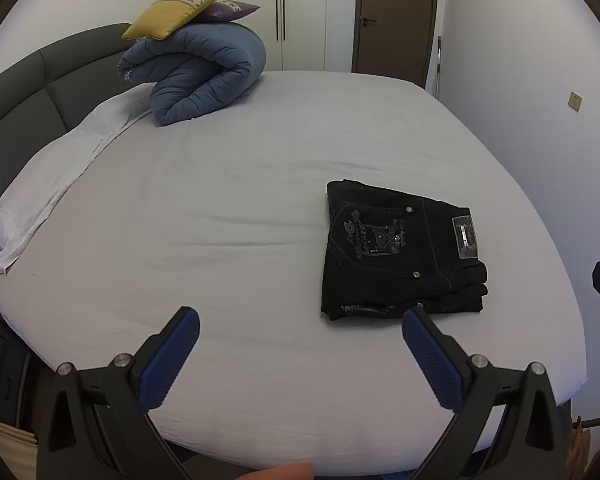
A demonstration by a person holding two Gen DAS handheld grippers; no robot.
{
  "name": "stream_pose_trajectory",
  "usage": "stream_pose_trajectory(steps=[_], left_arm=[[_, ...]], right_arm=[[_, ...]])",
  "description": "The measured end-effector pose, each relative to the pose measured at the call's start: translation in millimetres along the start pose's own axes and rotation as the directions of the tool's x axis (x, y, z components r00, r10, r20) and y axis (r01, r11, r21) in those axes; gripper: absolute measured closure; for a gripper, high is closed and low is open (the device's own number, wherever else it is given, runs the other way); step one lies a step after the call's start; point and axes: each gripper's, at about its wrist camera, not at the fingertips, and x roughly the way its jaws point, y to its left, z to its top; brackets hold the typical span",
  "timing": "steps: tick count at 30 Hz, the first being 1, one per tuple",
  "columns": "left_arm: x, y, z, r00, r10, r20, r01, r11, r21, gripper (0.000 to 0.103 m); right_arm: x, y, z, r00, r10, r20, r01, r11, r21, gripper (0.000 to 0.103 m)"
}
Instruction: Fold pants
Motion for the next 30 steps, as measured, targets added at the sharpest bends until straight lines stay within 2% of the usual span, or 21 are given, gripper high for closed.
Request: stream_pose_trajectory(steps=[30], left_arm=[[2.1, -3.2, -2.5, 1.0, -0.019, -0.008, 0.019, 1.0, 0.004, 0.0]], right_arm=[[5.5, 5.6, -3.7, 1.0, 0.005, -0.011, -0.005, 1.0, 0.0, 0.0]])
